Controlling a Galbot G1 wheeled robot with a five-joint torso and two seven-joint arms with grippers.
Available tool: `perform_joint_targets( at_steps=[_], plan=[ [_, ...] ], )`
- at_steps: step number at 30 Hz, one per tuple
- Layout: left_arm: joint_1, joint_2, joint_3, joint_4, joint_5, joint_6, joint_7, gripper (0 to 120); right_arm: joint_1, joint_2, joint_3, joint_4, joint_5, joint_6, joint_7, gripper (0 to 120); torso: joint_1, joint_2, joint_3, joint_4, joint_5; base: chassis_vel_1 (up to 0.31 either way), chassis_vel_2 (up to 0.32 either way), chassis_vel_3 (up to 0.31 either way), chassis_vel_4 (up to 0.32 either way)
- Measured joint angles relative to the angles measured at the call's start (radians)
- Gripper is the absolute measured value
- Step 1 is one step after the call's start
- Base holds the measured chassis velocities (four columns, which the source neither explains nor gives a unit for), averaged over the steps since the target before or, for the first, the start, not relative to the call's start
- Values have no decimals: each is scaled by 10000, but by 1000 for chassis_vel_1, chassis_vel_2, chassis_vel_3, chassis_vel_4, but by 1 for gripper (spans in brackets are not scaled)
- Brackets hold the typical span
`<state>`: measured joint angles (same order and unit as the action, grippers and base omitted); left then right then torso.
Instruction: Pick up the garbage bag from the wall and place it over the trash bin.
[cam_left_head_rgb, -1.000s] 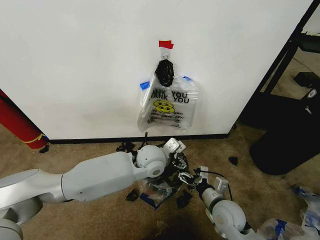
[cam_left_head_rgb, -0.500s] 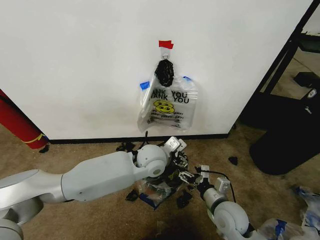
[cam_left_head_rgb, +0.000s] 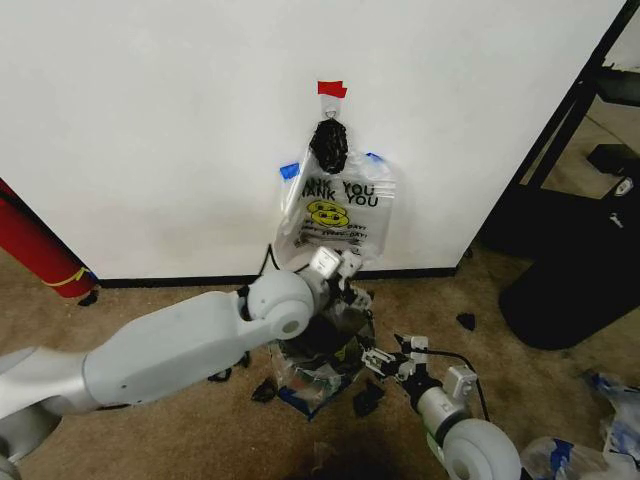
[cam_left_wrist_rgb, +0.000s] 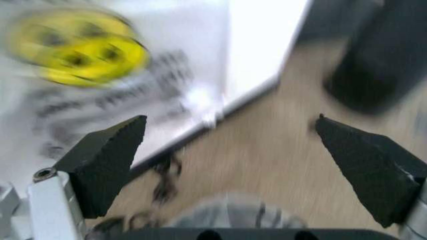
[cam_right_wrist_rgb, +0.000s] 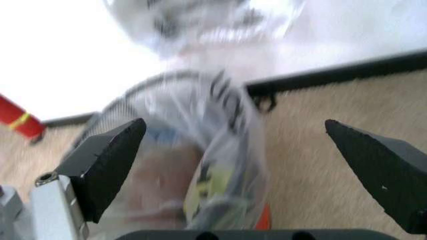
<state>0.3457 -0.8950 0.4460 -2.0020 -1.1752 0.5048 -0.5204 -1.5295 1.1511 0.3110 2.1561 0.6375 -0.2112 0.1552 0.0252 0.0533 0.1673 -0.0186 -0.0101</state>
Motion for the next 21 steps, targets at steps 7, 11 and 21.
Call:
perform_joint_targets(
  at_steps=[7,11,21],
  plan=[
    [5011,90,-5117,-1200,1962,-2532,1044,100,-897,908,1960,359,-459,1539,-508,100,0,0,0,9,-7,0,0,0,0],
    [8472,-941,-7945,-1736,4389,-4039,1947,100,-1770,1334,2646,837,-856,2675,-1180,100,-3,0,-2,6,0,0,0,0,0],
    [13404,-3953,-10706,-2800,8126,-7411,3203,100,-2917,2097,2898,1734,-2287,4938,-1788,100,-3,0,-2,7,1,0,0,0,0]
  ],
)
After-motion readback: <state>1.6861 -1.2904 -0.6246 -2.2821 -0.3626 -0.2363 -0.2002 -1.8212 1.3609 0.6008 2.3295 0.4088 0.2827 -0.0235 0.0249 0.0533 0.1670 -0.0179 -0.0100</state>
